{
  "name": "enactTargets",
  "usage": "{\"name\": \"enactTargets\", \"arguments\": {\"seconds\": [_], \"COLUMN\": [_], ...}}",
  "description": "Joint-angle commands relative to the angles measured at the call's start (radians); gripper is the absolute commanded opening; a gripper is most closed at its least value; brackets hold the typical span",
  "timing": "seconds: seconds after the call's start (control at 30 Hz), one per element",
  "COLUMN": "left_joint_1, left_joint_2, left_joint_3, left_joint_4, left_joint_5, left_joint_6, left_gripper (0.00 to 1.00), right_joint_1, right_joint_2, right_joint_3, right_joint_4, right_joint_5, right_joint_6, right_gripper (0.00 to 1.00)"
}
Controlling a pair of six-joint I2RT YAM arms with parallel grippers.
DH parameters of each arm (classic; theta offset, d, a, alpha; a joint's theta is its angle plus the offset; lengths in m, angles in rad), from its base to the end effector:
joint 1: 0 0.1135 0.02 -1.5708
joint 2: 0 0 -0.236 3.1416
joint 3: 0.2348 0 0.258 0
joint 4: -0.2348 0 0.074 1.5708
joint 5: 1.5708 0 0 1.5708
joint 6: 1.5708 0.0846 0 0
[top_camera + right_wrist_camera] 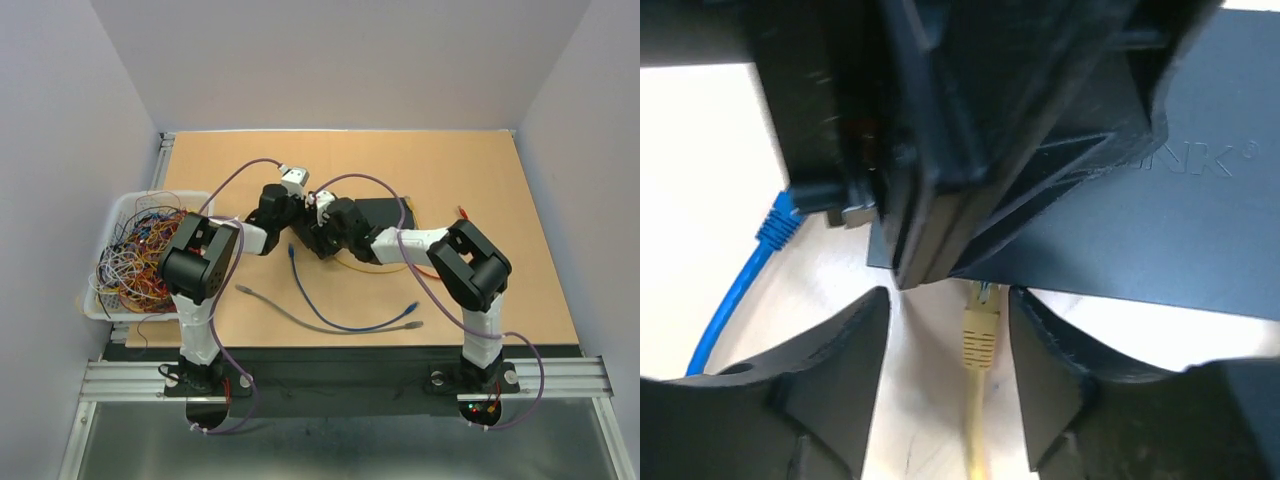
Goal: Insert the plug into the switch port
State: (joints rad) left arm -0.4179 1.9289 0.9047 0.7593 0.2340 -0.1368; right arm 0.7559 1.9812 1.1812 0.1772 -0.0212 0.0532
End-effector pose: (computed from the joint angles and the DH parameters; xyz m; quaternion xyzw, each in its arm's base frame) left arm 0.3898 -0.1946 0.1104 0.1807 0.7711 -0.2544 0.5549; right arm 0.3341 0.3174 0.0992 -0.3107 0.8337 0.1883 0.4159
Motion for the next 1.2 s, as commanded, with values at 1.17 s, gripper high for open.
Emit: {"name": "enactTargets", "arguments": {"seconds": [1.17], "left_joint_1": [-0.372], "left_joint_2": [-0.044], "left_joint_3": [0.338], "left_joint_4": [-0.741], "left_joint_5": [-0.585], "left_joint_6": [0.100], "left_gripper": [0.80], "right_joint_1": [0.000], "right_joint_2": [-0.927], "right_joint_3": [-0.492], "right_joint_4": [-0.048], "right_joint_5": [0.471], "right_joint_6": [0.142], "right_gripper": [0.87]}}
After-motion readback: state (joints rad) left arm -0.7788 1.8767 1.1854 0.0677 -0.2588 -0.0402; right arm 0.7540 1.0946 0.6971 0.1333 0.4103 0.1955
